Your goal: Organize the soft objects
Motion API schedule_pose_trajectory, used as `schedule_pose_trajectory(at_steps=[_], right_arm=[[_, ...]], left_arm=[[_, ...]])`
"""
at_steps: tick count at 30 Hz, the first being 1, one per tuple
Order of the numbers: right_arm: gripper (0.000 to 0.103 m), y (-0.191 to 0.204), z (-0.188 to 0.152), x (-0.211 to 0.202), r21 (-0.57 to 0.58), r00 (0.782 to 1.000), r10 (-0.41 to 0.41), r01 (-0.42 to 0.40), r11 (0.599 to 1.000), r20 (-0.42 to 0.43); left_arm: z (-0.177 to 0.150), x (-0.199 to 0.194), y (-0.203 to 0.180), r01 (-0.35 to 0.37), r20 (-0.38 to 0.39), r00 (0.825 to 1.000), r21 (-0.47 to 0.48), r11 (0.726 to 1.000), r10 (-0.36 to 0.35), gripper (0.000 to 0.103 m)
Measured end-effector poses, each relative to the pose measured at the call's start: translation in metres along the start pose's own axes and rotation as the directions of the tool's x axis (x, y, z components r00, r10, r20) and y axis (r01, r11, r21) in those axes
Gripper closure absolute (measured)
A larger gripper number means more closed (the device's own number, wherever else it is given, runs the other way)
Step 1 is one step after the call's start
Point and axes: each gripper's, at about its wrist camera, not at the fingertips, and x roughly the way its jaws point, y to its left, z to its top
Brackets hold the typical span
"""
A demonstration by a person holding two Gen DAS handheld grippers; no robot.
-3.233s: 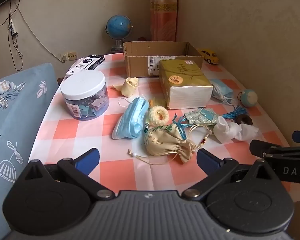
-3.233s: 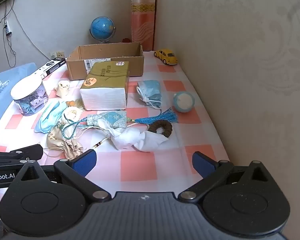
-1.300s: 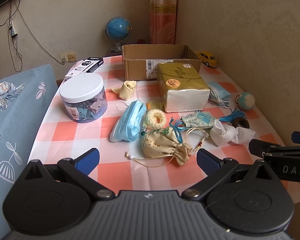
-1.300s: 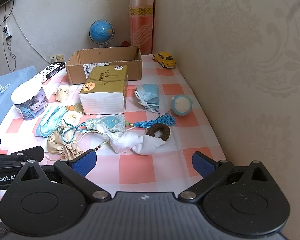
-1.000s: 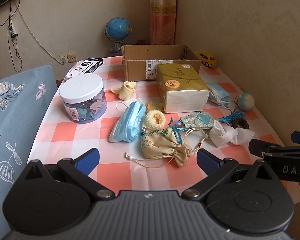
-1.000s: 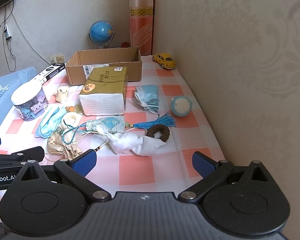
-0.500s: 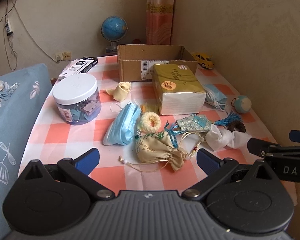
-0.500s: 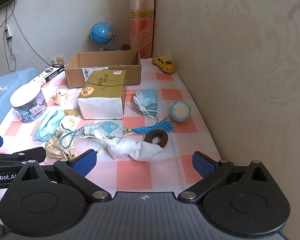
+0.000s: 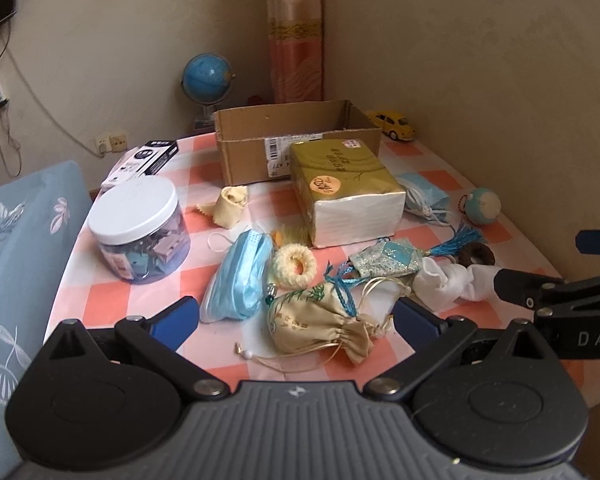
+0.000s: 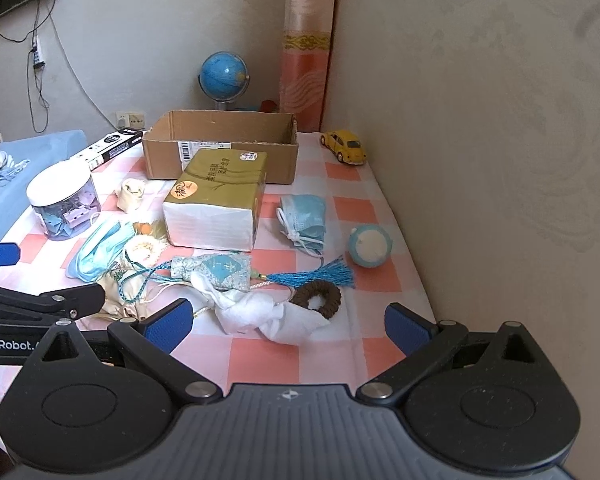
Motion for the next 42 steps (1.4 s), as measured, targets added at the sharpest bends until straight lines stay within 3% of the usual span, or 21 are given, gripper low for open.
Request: schedule_pose_trajectory(at_steps=[20,30,42], right_arm=[[0.0,-0.004,-0.021,0.039,-0.077,0.995,0.088,-0.091,0.993,-0.039],[0.0,-0.014,-0.032,0.06,-0.04,0.989,0.123,-0.127,0.991,-0.083],[0.0,-0.017,-0.031,0.069,-0.031,0.986,0.142,-0.145,0.989,-0.089]], left_arm=[[-0.02,0.04,0.01,0.194,-0.062,0.98,0.08,0.978,-0.19,0.001],[-0.02,0.062,0.01,0.229,-0.091,0.971,0.086,0.97,-0.221,0.004],[-0.016,0.077,0.007,0.245,-0.099,0.967,0.093,0.965,-0.236,0.016]])
